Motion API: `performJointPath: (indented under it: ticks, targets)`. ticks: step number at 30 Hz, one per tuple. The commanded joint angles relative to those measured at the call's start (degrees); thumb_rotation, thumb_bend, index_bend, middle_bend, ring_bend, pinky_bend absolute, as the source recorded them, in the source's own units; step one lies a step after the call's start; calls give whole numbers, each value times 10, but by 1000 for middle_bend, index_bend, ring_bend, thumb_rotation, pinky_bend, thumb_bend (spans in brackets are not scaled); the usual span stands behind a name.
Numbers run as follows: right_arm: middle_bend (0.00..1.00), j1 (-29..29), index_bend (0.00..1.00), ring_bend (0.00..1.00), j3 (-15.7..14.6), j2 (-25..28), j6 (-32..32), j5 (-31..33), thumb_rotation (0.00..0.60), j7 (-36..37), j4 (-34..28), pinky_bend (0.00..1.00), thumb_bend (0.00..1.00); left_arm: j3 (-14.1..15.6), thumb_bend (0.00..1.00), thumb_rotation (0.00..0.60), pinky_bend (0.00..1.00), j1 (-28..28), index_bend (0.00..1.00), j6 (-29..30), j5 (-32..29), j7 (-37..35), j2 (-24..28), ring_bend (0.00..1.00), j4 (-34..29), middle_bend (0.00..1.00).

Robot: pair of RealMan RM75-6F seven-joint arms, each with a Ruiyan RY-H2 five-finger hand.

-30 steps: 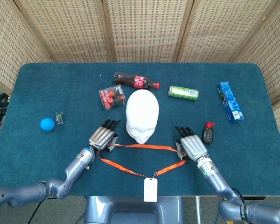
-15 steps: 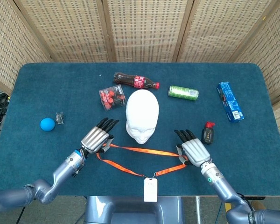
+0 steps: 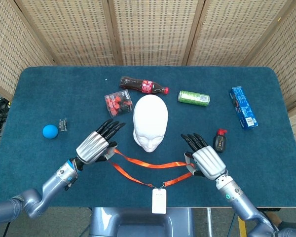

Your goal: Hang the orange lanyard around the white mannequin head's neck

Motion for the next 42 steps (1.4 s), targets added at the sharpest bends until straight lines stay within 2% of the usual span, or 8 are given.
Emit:
performJointPath:
  ticks: [1,13,25,27,31,35,39,42]
  targets:
    - [96,-1,732,0,20,22,14,-2,600,24,-31,0,639,-18,511,600,0,0,741,28,11,-38,7,0,-2,0]
    - [103,13,731,0,90,84,26,27,600,57,-121,0,639,-74,511,600,0,-5,735,56,-13,-85,30,0,-40,0]
    - [108,29,731,0,156,120,15,103,600,74,-185,0,641,-122,511,600,0,-17,737,35,-66,-86,44,0,-59,0]
    - [109,42,731,0,184,123,12,139,600,70,-192,0,641,-148,511,600,0,-28,737,7,-109,-83,47,0,-65,0]
    - [110,64,732,0,212,126,-9,197,600,51,-194,0,641,-173,511,600,0,-43,737,-28,-156,-67,50,0,-73,0]
    - [111,103,731,0,262,126,-44,304,600,49,-180,0,641,-207,511,600,0,-68,737,-80,-227,-30,55,0,-67,0]
    - [115,140,731,0,287,131,-78,393,600,31,-160,0,642,-226,511,600,0,-87,736,-123,-290,4,58,0,-61,0]
    - [115,162,731,0,295,129,-91,433,600,14,-144,0,642,-233,511,600,0,-98,733,-139,-319,21,57,0,-52,0]
